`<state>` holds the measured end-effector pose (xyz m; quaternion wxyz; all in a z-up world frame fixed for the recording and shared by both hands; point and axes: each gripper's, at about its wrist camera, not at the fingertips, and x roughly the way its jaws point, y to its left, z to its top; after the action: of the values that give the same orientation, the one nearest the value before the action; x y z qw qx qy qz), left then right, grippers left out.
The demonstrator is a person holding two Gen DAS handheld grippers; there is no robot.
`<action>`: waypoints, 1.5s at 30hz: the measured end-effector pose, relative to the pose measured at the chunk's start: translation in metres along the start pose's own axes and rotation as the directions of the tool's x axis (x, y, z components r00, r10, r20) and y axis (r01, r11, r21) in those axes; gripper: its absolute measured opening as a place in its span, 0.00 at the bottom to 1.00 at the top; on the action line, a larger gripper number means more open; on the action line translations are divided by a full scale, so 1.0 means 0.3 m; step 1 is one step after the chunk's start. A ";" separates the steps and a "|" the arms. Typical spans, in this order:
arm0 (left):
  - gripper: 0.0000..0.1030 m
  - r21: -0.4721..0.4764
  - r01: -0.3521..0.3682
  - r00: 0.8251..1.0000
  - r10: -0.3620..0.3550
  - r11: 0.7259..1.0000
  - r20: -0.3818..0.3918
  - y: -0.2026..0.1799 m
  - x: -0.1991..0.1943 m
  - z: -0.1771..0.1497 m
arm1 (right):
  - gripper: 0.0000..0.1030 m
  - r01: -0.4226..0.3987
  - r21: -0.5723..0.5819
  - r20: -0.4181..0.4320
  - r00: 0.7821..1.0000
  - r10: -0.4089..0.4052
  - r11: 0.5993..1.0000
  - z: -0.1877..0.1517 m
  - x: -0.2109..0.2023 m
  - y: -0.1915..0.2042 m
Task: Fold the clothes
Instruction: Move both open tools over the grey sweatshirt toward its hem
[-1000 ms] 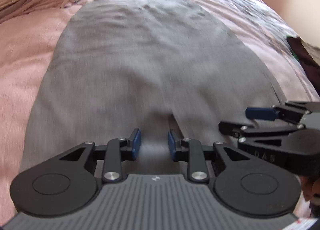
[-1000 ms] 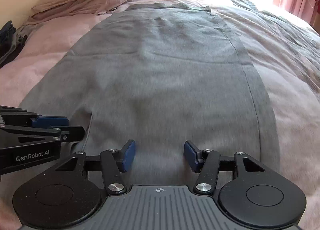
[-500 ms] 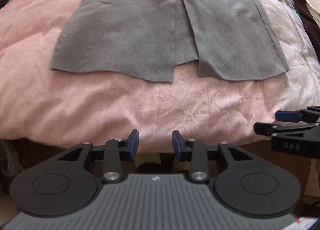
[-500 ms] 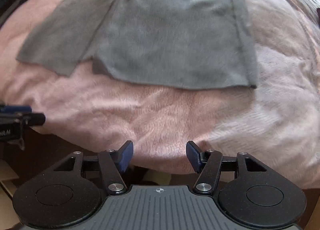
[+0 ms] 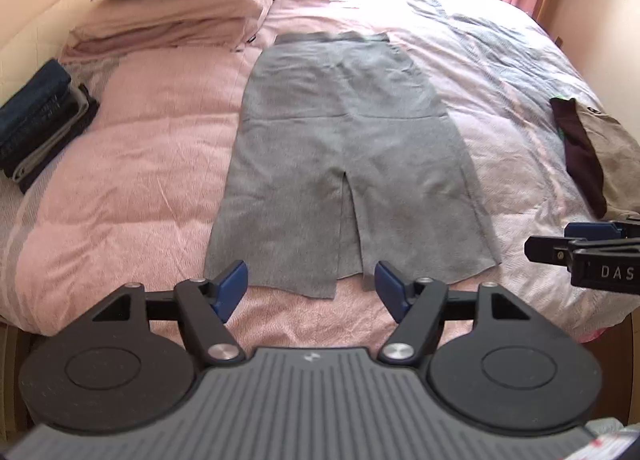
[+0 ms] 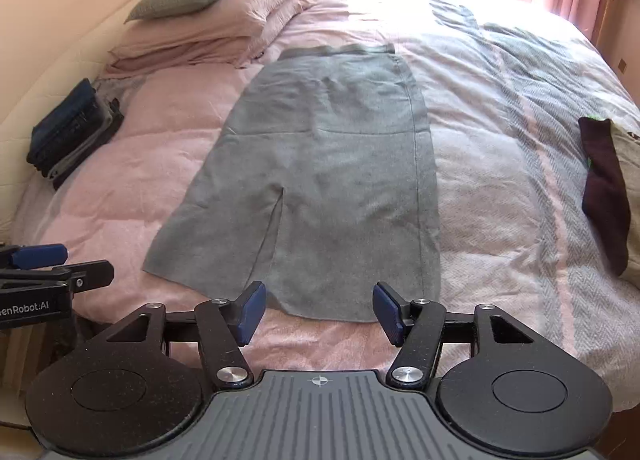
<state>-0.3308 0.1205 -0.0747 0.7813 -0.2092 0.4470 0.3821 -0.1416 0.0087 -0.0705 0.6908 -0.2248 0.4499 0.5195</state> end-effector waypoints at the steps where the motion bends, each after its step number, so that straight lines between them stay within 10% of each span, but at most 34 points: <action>1: 0.65 0.009 0.000 1.000 0.000 1.000 0.006 -0.010 -0.019 -0.003 | 0.55 0.004 -0.007 0.001 1.000 -0.004 1.000 -0.007 -0.025 0.004; 45: 0.68 0.069 -0.017 0.999 0.020 0.997 -0.042 -0.107 -0.092 -0.012 | 0.55 0.008 -0.060 -0.102 0.995 -0.014 0.998 -0.044 -0.061 -0.051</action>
<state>-0.3161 0.0869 -0.0534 0.7746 -0.1861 0.4785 0.3692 -0.1338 -0.0164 -0.0637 0.6625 -0.2742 0.4679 0.5168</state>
